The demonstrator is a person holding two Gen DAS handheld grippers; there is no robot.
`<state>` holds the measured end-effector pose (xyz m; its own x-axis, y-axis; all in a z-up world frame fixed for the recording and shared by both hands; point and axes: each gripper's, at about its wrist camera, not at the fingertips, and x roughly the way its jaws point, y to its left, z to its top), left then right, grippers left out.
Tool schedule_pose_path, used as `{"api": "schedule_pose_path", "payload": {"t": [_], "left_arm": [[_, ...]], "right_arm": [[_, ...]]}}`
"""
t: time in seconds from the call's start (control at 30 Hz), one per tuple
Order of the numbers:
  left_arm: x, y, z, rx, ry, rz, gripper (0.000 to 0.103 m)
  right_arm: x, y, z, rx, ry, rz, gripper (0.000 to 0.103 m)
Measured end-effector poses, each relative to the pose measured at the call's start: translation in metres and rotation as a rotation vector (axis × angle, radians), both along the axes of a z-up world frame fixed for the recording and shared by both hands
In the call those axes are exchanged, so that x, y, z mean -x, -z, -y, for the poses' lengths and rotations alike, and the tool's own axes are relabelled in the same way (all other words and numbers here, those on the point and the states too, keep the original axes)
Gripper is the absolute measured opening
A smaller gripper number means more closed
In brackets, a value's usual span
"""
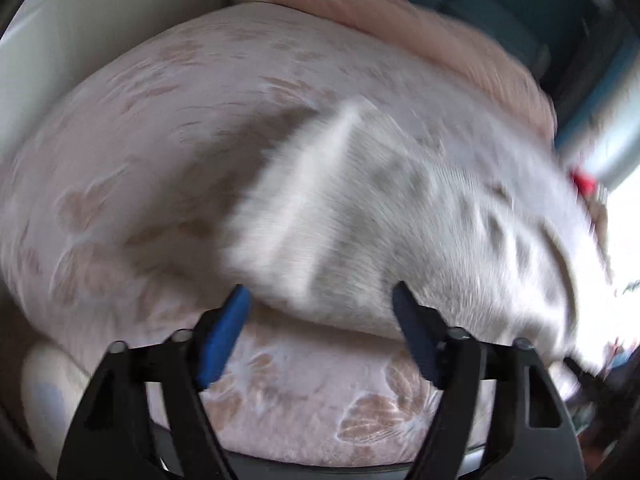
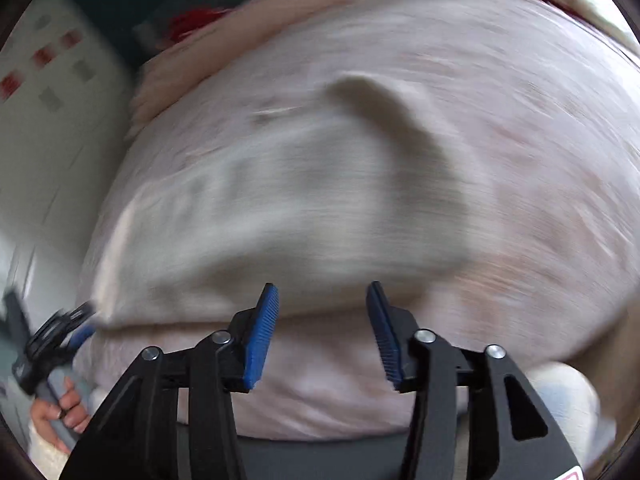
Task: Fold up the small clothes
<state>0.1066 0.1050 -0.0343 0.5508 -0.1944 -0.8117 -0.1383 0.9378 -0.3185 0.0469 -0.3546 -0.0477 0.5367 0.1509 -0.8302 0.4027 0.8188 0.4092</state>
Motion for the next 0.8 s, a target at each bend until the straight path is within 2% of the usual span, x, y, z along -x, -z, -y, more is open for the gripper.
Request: {"api": "schedule_pose_path", "payload": {"t": [0.07,0.1,0.17,0.27,0.3,0.33,0.37,0.4,0.47,0.53,0.6,0.63,0.67,0.7,0.77,0.8], "left_arm": [[0.003,0.008,-0.019,0.062,-0.077,-0.016,0.083],[0.001,0.018,-0.031,0.123,-0.134,-0.048,0.084],[-0.01,0.035,-0.041,0.234,-0.185,-0.096,0.084],[-0.028,0.049,-0.045,0.334,-0.229,-0.139,0.084],[-0.035,0.052,-0.042,0.352,-0.235,-0.137,0.084],[-0.04,0.052,-0.04,0.344,-0.245,-0.136,0.071],[-0.044,0.051,-0.037,0.335,-0.244,-0.135,0.052],[-0.051,0.05,-0.035,0.322,-0.228,-0.17,0.029],[-0.051,0.04,-0.041,0.346,-0.232,-0.169,0.023],[-0.044,0.011,-0.045,0.321,-0.186,-0.131,0.017],[-0.029,-0.015,-0.052,0.299,-0.135,-0.125,0.016],[-0.02,-0.022,-0.055,0.292,-0.124,-0.137,0.016],[-0.015,-0.024,-0.058,0.279,-0.122,-0.152,0.016],[-0.005,-0.022,-0.06,0.26,-0.115,-0.172,0.016],[0.006,-0.005,-0.058,0.203,-0.09,-0.228,0.016],[0.011,0.013,-0.052,0.164,-0.075,-0.274,0.017]], "right_arm": [[0.01,0.015,0.025,-0.146,0.077,0.011,0.051],[0.01,0.026,0.037,-0.243,0.119,0.028,0.054],[-0.001,0.037,0.046,-0.324,0.155,0.043,0.061],[-0.022,0.047,0.048,-0.428,0.211,0.084,0.062],[-0.031,0.051,0.051,-0.454,0.244,0.094,0.062],[-0.035,0.052,0.048,-0.464,0.257,0.098,0.054],[-0.04,0.051,0.047,-0.466,0.254,0.099,0.017],[-0.047,0.041,0.045,-0.457,0.237,0.108,0.018],[-0.049,0.009,0.044,-0.431,0.19,0.162,0.016],[-0.042,-0.029,0.039,-0.368,0.116,0.192,0.015],[-0.026,-0.049,0.034,-0.272,0.061,0.171,0.015],[-0.019,-0.049,0.034,-0.23,0.047,0.149,0.015],[-0.01,-0.043,0.033,-0.165,0.029,0.096,0.015],[0.002,-0.029,0.034,-0.143,0.019,0.051,0.015],[0.015,0.009,0.039,-0.152,0.015,-0.054,0.019],[0.022,0.032,0.042,-0.17,0.029,-0.113,0.021]]}}
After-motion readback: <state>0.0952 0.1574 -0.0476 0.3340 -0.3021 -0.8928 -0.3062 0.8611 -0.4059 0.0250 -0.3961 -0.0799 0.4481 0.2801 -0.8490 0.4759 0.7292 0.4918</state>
